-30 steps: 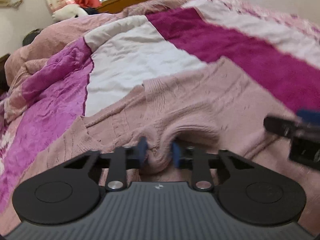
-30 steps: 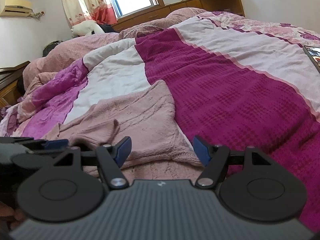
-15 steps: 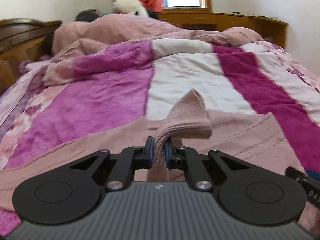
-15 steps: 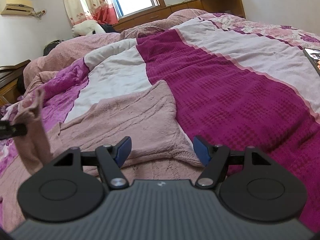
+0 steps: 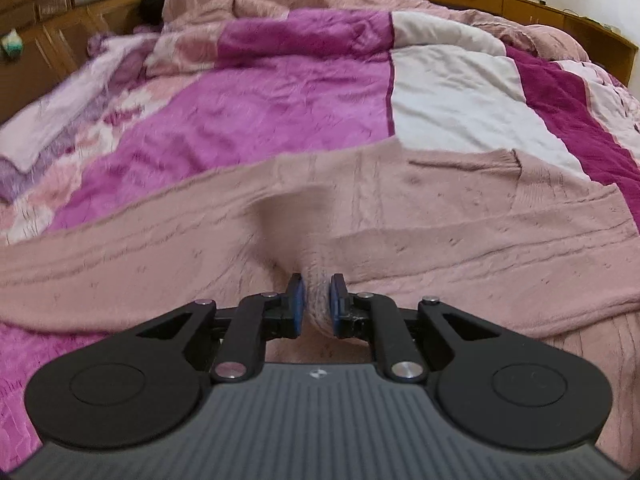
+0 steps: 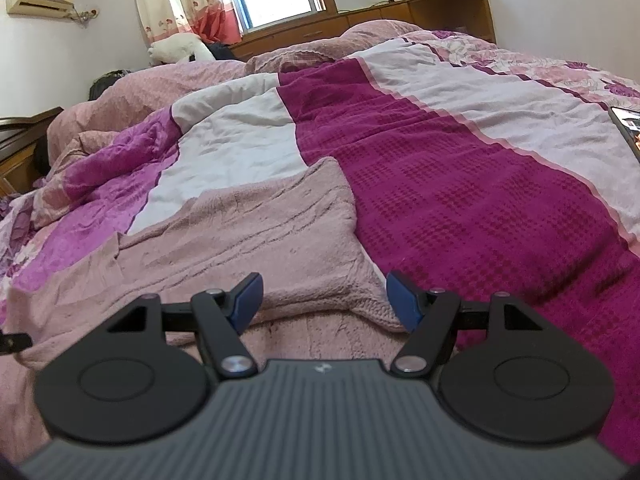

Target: Fold small clothes

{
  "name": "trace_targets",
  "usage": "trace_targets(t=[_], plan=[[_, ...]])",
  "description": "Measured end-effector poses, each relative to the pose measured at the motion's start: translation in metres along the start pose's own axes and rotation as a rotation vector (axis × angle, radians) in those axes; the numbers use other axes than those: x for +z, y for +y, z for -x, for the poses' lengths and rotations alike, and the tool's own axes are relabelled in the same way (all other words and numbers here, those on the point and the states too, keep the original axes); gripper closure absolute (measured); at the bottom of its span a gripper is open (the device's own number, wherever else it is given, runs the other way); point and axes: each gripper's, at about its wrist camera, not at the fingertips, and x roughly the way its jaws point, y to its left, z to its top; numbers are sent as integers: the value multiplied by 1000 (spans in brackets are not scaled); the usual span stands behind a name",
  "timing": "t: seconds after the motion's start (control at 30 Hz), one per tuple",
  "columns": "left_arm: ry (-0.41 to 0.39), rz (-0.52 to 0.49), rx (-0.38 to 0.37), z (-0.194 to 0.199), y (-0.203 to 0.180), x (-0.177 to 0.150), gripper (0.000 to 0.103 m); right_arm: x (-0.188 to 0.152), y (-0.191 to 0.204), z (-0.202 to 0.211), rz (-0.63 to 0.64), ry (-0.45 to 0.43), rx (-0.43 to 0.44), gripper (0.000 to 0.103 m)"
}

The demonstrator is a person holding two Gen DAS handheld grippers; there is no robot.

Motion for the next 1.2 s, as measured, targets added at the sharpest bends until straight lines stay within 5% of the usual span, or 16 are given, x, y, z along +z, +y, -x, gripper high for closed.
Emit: trace_targets(t=[0.4,0.67,1.2], plan=[[37,47,-47,27,28,-13,56,-2,7,2,38,6,-12,32],[0,88,-29,38,62,-9,53,-5,16,2,78,11,-29,32],[9,-29,-57,-31,65,3,55,-3,26,8,118,13,-60,31]])
